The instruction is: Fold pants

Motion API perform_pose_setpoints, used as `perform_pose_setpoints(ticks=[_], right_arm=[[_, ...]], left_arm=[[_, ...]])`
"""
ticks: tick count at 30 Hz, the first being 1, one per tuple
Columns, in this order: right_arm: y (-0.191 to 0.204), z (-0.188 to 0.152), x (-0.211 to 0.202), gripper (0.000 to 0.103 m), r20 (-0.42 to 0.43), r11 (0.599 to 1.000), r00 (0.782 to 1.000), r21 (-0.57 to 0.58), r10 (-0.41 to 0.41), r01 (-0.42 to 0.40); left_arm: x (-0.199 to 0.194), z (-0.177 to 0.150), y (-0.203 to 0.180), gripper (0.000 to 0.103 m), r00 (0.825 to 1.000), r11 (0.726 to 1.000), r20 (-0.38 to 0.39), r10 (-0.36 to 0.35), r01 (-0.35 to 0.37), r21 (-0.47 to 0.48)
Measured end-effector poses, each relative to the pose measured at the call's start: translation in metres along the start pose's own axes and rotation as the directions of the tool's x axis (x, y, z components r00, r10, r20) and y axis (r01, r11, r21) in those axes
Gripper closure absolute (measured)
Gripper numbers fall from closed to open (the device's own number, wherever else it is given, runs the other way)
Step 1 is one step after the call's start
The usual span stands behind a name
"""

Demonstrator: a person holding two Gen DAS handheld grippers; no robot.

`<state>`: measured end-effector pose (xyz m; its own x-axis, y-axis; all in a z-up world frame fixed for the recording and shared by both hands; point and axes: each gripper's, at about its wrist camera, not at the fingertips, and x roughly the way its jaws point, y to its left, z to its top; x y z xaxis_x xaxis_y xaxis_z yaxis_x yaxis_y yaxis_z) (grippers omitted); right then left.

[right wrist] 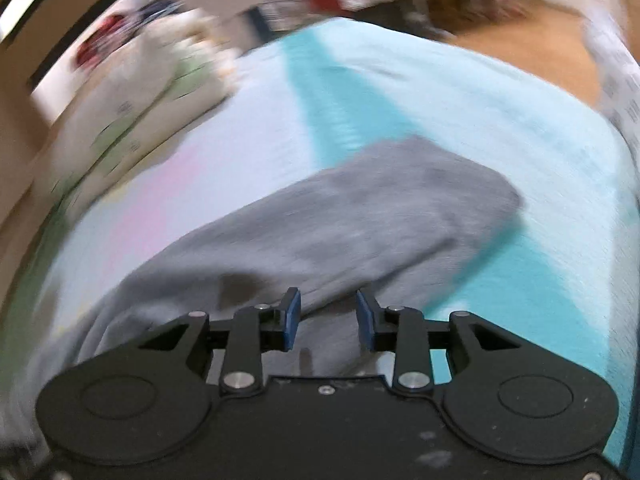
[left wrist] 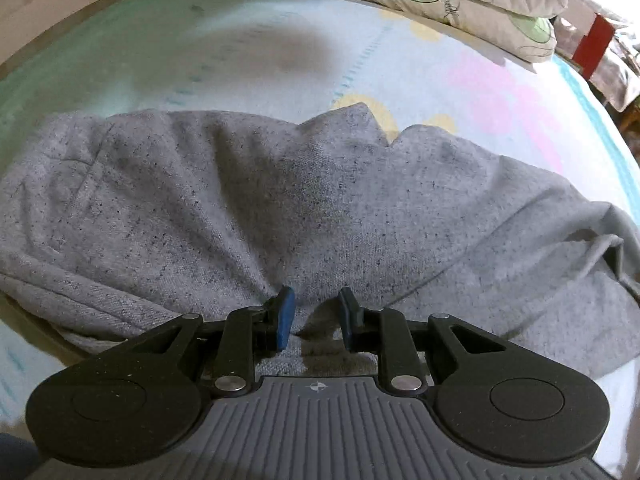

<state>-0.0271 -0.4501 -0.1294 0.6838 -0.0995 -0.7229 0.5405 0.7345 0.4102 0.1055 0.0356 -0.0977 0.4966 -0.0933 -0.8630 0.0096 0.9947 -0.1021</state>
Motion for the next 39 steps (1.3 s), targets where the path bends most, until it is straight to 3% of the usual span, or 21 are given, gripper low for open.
perform_pose_setpoints(ticks=[6,14,15,17,21,25,28,33,39], right_arm=[[-0.035,0.004,0.012,0.067,0.004,0.980,1.000,0.200,0.011,-0.012],[-0.035,0.021,0.023,0.065,0.032,0.968,0.999,0.250,0.011,-0.018],[-0.032,0.024,0.025,0.072,0.032,0.973,0.999,0.232,0.005,-0.012],[-0.024,0.030,0.023,0.096,0.038,0.986,0.999,0.164,-0.010,0.004],[0.011,0.051,0.001,0.096,0.105,0.998,0.994,-0.065,0.000,0.006],[0.011,0.080,-0.037,0.096,0.197,0.992,0.980,-0.126,0.008,0.017],[-0.003,0.088,-0.033,0.096,0.156,0.987,0.986,-0.140,-0.057,0.079],[-0.012,0.071,0.003,0.096,0.044,0.962,0.988,-0.228,-0.145,0.151],[-0.026,0.059,0.012,0.096,0.006,0.953,0.981,-0.238,-0.193,0.189]], left_arm=[[0.004,0.001,0.000,0.080,1.000,1.000,-0.006,0.013,-0.013,0.014],[0.004,0.000,-0.004,0.080,1.000,1.000,-0.010,0.007,-0.007,0.010],[0.004,0.000,-0.004,0.080,1.000,1.000,-0.010,0.005,-0.005,0.008],[0.003,0.000,-0.001,0.080,1.000,1.000,-0.010,-0.001,0.001,0.001],[0.003,0.001,0.003,0.080,1.000,1.000,-0.012,-0.016,0.015,-0.015],[0.003,0.002,0.008,0.080,0.999,0.999,-0.013,-0.031,0.031,-0.033],[0.003,0.002,0.010,0.080,0.999,0.999,-0.016,-0.035,0.035,-0.030],[0.001,0.004,0.016,0.080,0.999,0.998,-0.020,-0.043,0.043,-0.038],[-0.005,0.004,0.021,0.080,0.998,0.997,-0.013,-0.058,0.057,-0.053]])
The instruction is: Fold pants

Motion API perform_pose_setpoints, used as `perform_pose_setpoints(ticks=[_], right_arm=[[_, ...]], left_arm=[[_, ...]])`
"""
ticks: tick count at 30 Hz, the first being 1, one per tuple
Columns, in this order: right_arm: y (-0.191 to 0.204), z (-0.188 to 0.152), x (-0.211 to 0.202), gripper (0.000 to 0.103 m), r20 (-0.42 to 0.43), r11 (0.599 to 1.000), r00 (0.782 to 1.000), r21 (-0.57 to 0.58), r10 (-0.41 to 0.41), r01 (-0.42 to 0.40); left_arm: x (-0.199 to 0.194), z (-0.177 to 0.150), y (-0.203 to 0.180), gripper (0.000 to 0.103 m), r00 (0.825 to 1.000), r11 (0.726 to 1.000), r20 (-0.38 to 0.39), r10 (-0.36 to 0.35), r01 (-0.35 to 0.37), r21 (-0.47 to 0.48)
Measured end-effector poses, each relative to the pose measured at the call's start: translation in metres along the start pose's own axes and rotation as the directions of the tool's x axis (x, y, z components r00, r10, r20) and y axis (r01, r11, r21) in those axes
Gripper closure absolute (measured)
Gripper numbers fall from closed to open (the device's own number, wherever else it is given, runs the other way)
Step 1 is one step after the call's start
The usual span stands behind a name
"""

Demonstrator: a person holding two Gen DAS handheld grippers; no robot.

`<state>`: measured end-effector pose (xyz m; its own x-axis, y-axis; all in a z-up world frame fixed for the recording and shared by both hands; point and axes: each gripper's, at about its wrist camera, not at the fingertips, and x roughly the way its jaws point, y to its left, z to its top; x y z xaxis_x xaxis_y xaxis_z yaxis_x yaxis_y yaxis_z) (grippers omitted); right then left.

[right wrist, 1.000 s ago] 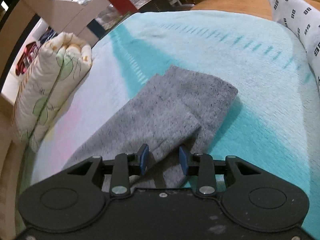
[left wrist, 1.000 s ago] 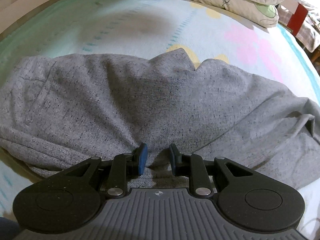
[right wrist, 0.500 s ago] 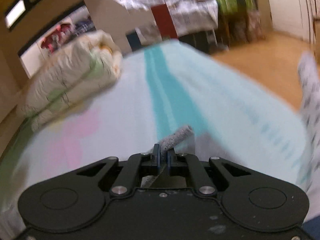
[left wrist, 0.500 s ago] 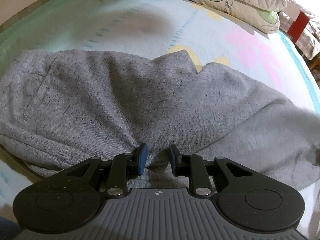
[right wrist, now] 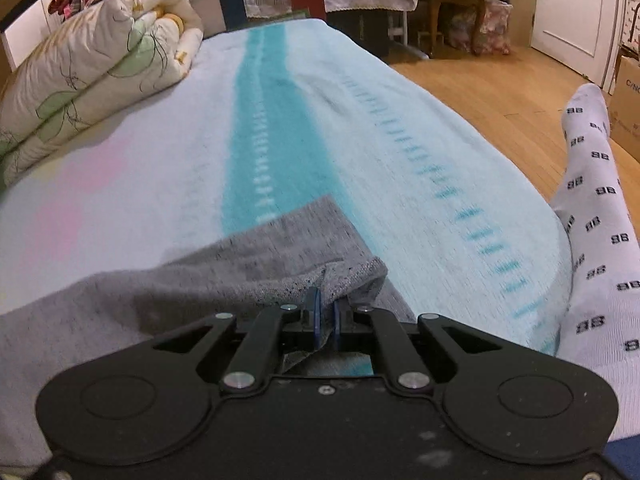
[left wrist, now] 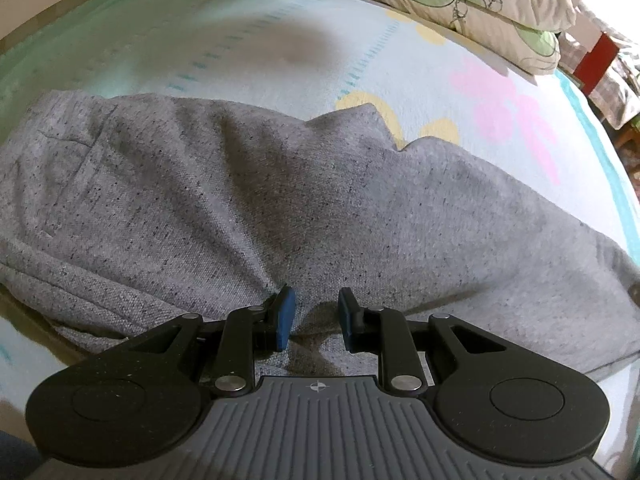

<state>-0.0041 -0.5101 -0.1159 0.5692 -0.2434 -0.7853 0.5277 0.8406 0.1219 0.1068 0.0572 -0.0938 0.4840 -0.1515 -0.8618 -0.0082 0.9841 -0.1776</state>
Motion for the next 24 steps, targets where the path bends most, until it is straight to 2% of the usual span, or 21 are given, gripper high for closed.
perform_pose_setpoints(ticks=[6,9,12,14,16,17,18,20,21,22,24], right_arm=[[-0.002,-0.010,-0.009,0.096,0.000,1.000,1.000,-0.005,0.005,-0.005],[0.003,0.002,-0.005,0.096,-0.012,1.000,1.000,-0.016,0.003,-0.004],[0.028,0.030,-0.029,0.096,0.105,0.993,0.992,-0.098,0.072,-0.062],[0.044,0.046,-0.055,0.096,0.210,0.979,0.967,-0.170,0.144,-0.109],[0.047,0.052,-0.073,0.095,0.271,0.976,0.945,-0.171,0.180,-0.137],[0.044,0.050,-0.074,0.095,0.264,0.979,0.949,-0.153,0.174,-0.137],[0.037,0.045,-0.066,0.095,0.228,0.984,0.963,-0.130,0.146,-0.119],[0.023,0.030,-0.037,0.095,0.104,0.993,0.992,-0.105,0.065,-0.054],[0.016,0.019,-0.018,0.095,0.022,0.994,1.000,-0.106,0.018,-0.015],[0.009,0.009,-0.004,0.095,-0.039,0.995,0.999,-0.102,-0.009,0.004],[0.003,-0.005,0.006,0.095,-0.072,0.997,0.997,-0.081,-0.019,0.013]], left_arm=[[-0.006,-0.002,0.005,0.079,0.999,1.000,0.014,-0.031,0.031,-0.005],[-0.005,-0.004,0.002,0.079,1.000,0.999,0.004,-0.010,0.010,0.034],[-0.005,-0.006,0.001,0.078,1.000,0.999,-0.001,-0.003,0.003,0.041],[-0.005,-0.006,0.002,0.078,1.000,1.000,-0.004,-0.005,0.005,0.030],[-0.004,-0.006,0.003,0.078,1.000,1.000,-0.007,-0.005,0.005,0.025],[-0.004,-0.006,0.002,0.078,1.000,1.000,-0.009,-0.003,0.003,0.027],[-0.003,-0.005,0.000,0.078,1.000,1.000,-0.009,0.000,0.000,0.029],[-0.003,-0.005,0.000,0.078,1.000,0.999,-0.010,-0.002,0.002,0.037],[-0.004,-0.005,0.001,0.078,1.000,0.999,-0.011,-0.004,0.004,0.037],[-0.004,-0.005,0.002,0.078,1.000,0.999,-0.012,-0.007,0.007,0.033],[-0.004,-0.004,0.003,0.078,1.000,1.000,-0.013,-0.011,0.011,0.020]])
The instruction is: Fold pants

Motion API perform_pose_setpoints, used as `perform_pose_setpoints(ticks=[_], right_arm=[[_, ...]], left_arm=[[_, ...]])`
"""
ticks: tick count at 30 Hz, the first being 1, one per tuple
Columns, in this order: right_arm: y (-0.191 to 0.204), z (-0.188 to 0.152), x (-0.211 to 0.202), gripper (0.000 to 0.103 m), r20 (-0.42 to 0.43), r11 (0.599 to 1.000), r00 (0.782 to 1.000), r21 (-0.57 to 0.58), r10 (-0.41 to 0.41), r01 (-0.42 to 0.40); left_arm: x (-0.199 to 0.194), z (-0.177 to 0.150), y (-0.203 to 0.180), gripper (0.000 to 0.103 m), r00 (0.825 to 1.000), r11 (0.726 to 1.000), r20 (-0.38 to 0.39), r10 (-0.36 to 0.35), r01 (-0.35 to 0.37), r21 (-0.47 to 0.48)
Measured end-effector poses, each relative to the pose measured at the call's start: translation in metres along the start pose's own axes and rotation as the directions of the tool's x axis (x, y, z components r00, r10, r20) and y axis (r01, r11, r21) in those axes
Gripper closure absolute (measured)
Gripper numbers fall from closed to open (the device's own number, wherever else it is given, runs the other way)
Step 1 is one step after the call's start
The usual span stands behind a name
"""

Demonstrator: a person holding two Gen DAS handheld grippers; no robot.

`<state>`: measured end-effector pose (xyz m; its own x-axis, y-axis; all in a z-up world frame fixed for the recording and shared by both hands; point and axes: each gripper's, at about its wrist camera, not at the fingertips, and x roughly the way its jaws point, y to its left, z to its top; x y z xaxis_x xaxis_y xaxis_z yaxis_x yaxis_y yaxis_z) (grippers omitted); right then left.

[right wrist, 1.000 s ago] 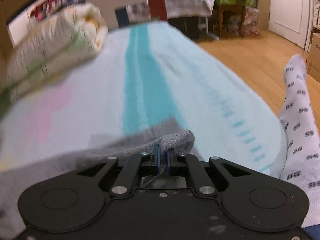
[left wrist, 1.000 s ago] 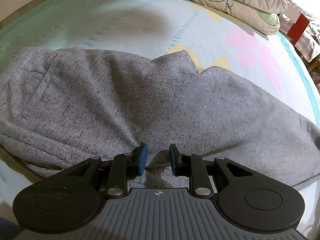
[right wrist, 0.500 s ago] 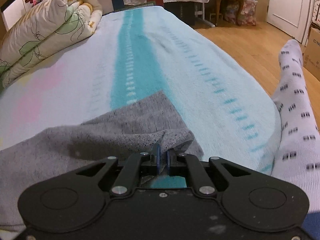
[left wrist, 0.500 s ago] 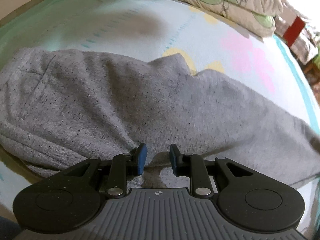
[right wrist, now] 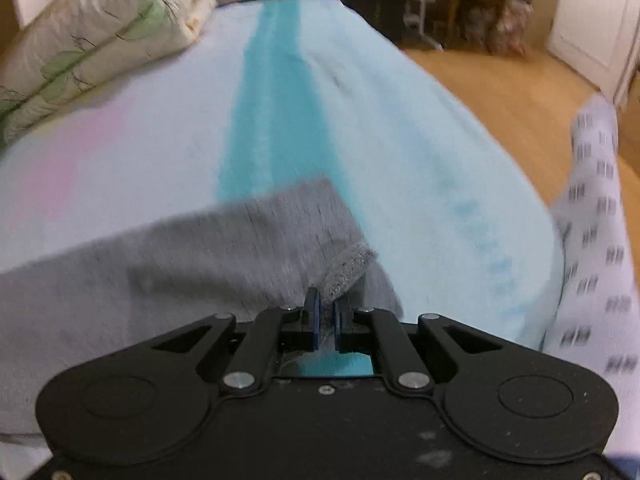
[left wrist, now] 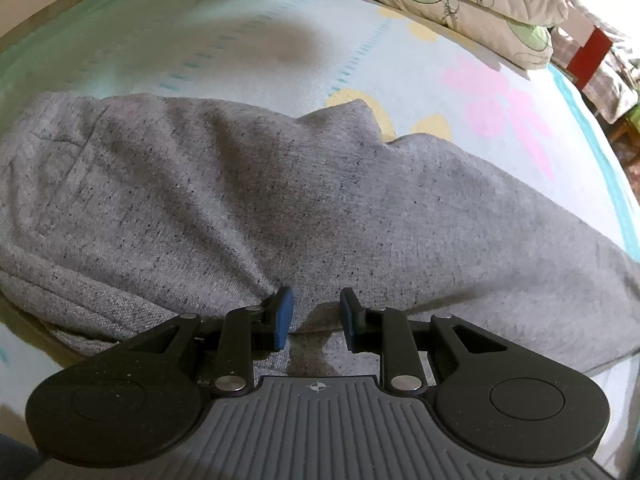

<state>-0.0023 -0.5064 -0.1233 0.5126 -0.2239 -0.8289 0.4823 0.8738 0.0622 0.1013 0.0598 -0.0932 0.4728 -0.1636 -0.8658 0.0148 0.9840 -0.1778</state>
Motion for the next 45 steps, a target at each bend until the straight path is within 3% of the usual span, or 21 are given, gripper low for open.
perform_pose_setpoints(ticks=[9,14,17,20,22,24,26,28,31,35,38,40,42,45], right_arm=[[0.000,-0.001,-0.003,0.095,0.009,1.000,1.000,-0.019,-0.018,0.018],[0.013,-0.005,0.003,0.083,-0.012,0.995,0.997,-0.049,-0.082,0.081],[0.022,-0.003,-0.011,0.075,0.031,0.988,0.990,-0.072,-0.136,0.138],[0.033,-0.001,-0.037,0.073,0.132,0.976,0.974,-0.093,-0.184,0.197],[0.043,-0.002,-0.056,0.072,0.197,0.977,0.967,-0.100,-0.164,0.186],[0.061,-0.005,-0.072,0.072,0.237,0.986,0.967,-0.116,-0.092,0.122],[0.090,-0.011,-0.083,0.072,0.249,0.985,0.968,-0.168,0.002,0.042],[0.127,-0.021,-0.092,0.072,0.234,0.966,0.964,-0.252,0.124,-0.063],[0.189,-0.044,-0.099,0.072,0.155,0.898,0.939,-0.374,0.308,-0.232],[0.278,-0.086,-0.097,0.072,-0.013,0.757,0.868,-0.483,0.496,-0.440],[0.332,-0.117,-0.093,0.072,-0.110,0.653,0.816,-0.543,0.568,-0.528],[0.361,-0.134,-0.090,0.072,-0.158,0.617,0.798,-0.554,0.581,-0.559],[0.377,-0.148,-0.084,0.072,-0.194,0.607,0.793,-0.548,0.578,-0.576],[0.388,-0.170,-0.072,0.070,-0.277,0.615,0.811,-0.540,0.515,-0.575]], left_arm=[[-0.001,0.002,-0.002,0.076,1.000,1.000,-0.019,0.001,-0.001,0.023],[-0.002,0.004,-0.006,0.074,0.998,0.998,-0.063,-0.007,0.011,0.054],[-0.011,0.007,-0.002,0.074,0.995,1.000,-0.095,-0.018,0.020,0.016],[-0.029,0.007,0.004,0.074,1.000,1.000,-0.012,-0.014,0.014,-0.015],[-0.032,0.007,0.007,0.074,1.000,1.000,0.019,0.002,-0.001,-0.022],[-0.024,0.007,0.011,0.074,1.000,0.999,-0.014,0.001,-0.002,-0.042],[-0.005,0.006,0.017,0.074,0.992,0.997,-0.124,0.004,-0.013,-0.071],[-0.002,0.006,0.017,0.073,0.991,0.997,-0.136,-0.008,-0.002,-0.076],[-0.004,0.007,0.017,0.066,0.988,0.995,-0.149,-0.050,0.037,-0.088],[-0.008,-0.001,0.020,0.066,0.988,0.996,-0.143,-0.060,0.049,-0.080],[-0.012,-0.006,0.021,0.066,0.989,0.996,-0.138,-0.060,0.050,-0.071],[-0.016,-0.009,0.028,0.066,0.989,0.995,-0.134,-0.066,0.056,-0.078],[-0.019,-0.009,0.031,0.066,0.989,0.993,-0.124,-0.080,0.068,-0.099],[-0.029,-0.008,0.040,0.066,0.991,0.985,-0.076,-0.114,0.103,-0.136]])
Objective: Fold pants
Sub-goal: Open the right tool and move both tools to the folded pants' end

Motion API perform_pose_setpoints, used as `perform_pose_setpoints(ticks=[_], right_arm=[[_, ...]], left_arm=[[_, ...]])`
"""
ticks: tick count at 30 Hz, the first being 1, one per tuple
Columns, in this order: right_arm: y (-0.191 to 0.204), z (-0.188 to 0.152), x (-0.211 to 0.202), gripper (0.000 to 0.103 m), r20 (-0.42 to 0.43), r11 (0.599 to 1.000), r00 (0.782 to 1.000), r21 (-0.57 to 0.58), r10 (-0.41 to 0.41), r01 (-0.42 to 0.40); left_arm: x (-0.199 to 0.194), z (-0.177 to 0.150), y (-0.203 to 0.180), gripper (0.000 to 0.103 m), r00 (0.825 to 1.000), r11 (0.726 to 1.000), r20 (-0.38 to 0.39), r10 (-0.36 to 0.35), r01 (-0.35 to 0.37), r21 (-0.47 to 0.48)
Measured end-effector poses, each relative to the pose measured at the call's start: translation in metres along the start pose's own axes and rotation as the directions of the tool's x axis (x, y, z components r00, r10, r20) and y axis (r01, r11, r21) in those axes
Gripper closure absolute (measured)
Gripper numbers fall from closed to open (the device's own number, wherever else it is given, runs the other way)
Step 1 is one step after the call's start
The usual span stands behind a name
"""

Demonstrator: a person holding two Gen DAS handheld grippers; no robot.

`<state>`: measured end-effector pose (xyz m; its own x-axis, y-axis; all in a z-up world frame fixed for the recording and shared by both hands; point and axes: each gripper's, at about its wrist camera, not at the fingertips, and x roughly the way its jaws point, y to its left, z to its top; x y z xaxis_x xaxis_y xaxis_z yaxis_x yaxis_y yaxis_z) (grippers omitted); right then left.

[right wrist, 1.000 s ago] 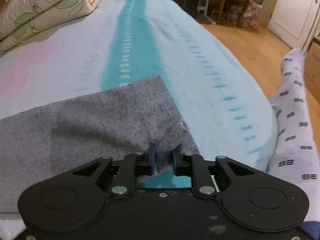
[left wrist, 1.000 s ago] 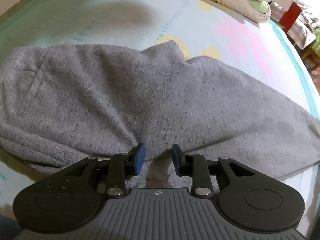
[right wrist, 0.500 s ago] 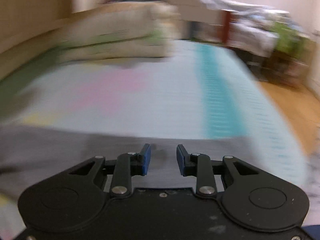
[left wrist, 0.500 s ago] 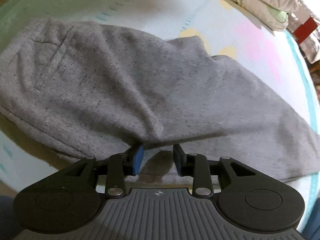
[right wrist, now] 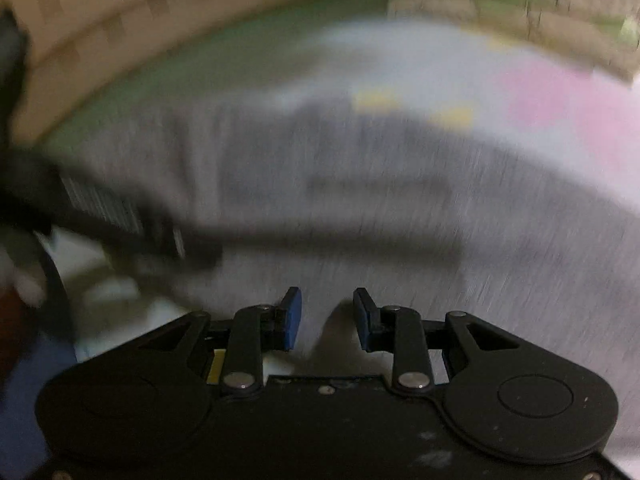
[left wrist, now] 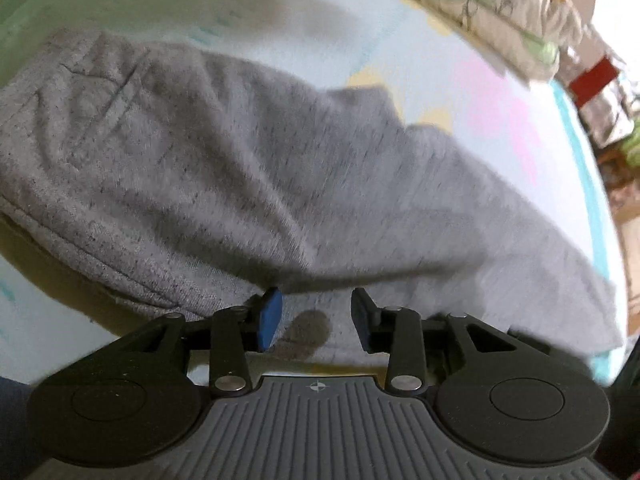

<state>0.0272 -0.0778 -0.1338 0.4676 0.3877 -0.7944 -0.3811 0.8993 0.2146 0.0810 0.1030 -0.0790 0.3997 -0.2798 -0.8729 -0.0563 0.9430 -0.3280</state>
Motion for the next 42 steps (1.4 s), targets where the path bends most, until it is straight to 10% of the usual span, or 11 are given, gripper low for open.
perform_pose_setpoints(ticks=[19,28,42], right_arm=[[-0.004,-0.002,-0.009,0.070,0.006,0.999,1.000,-0.032,0.027,-0.027],[-0.044,0.089,-0.024,0.068,0.167,0.988,0.974,-0.044,0.150,-0.145],[-0.069,0.188,0.089,0.065,-0.047,0.945,0.945,-0.032,0.323,-0.324]], left_arm=[[0.034,0.063,0.015,0.066,0.954,0.996,0.301,-0.007,0.034,-0.085],[0.033,0.081,0.053,0.066,0.938,0.968,0.346,-0.025,0.110,-0.227],[0.036,0.085,0.037,0.066,0.937,0.989,0.349,-0.013,0.063,-0.132]])
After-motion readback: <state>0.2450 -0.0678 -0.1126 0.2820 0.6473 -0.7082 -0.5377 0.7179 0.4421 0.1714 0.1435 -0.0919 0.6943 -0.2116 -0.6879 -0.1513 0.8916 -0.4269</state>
